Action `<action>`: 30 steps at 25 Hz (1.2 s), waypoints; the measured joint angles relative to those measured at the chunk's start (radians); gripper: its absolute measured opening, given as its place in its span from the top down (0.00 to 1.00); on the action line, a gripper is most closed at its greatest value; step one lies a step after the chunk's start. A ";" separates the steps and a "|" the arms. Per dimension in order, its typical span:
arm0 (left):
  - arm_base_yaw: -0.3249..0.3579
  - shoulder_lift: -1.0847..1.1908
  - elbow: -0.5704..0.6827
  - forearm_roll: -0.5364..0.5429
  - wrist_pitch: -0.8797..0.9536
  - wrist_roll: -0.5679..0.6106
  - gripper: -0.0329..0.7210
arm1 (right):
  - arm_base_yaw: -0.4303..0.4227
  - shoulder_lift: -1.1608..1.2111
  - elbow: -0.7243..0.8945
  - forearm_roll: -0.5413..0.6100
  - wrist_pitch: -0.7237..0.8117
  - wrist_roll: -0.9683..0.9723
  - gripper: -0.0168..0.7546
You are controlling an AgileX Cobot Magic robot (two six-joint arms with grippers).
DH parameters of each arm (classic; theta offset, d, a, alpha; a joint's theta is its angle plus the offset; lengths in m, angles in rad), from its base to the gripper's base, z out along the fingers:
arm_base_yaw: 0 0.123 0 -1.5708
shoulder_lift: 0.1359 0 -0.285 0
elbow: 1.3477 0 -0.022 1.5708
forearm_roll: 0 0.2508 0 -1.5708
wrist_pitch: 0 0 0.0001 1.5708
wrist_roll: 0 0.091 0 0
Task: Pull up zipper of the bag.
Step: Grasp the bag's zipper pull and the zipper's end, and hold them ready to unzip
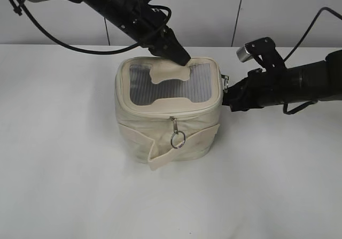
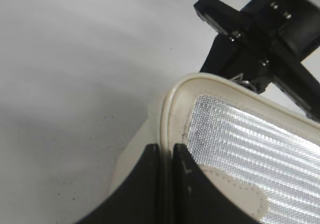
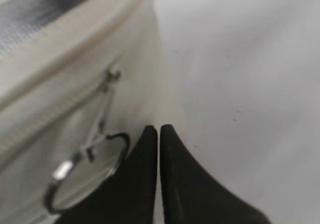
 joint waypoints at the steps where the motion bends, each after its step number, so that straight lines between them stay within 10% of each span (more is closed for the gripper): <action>1: 0.000 0.000 0.000 0.000 0.000 0.000 0.91 | -0.005 0.000 0.000 -0.019 -0.014 0.023 0.88; 8: 0.000 0.000 -0.001 0.003 0.001 0.000 0.91 | -0.037 0.000 0.011 -0.162 0.045 0.139 0.39; 30: 0.000 0.000 -0.002 0.008 0.001 -0.004 0.91 | -0.104 -0.120 0.058 -0.141 0.146 0.052 0.36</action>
